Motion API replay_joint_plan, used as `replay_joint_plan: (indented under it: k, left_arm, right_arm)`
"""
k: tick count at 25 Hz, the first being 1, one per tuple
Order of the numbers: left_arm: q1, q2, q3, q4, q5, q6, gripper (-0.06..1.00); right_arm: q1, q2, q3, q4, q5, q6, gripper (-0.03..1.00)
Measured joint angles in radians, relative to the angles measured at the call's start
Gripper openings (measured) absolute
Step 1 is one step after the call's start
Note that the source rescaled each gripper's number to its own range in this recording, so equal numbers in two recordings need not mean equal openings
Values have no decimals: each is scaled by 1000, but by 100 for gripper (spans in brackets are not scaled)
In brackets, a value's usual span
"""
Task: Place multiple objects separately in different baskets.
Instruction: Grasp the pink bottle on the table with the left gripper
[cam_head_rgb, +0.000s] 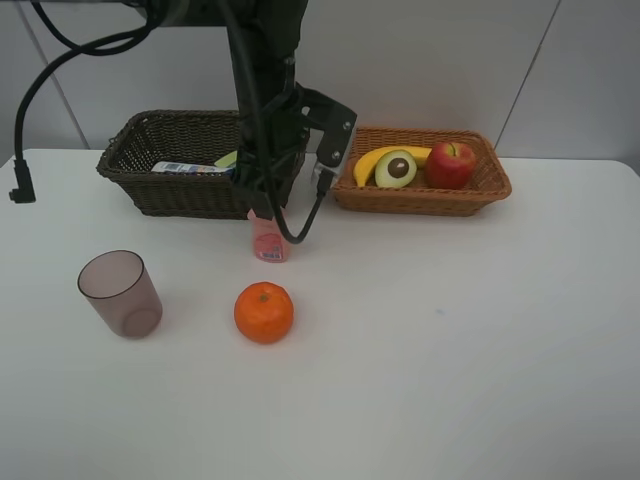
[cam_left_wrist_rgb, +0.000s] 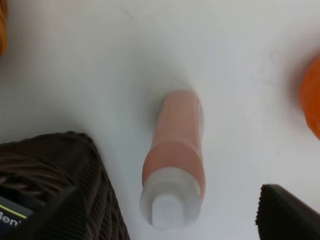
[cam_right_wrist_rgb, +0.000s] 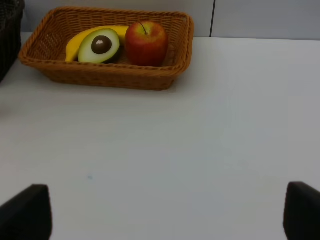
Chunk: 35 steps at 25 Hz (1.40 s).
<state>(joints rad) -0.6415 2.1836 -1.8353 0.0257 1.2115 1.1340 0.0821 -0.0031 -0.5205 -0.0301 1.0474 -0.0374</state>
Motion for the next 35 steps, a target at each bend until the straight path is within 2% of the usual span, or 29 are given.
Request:
replay_joint_plan:
  k: [35]
  left_arm:
    - [0,152,1,20,0,-15,91]
  right_arm:
    - [0,0,0,0,0,0,97]
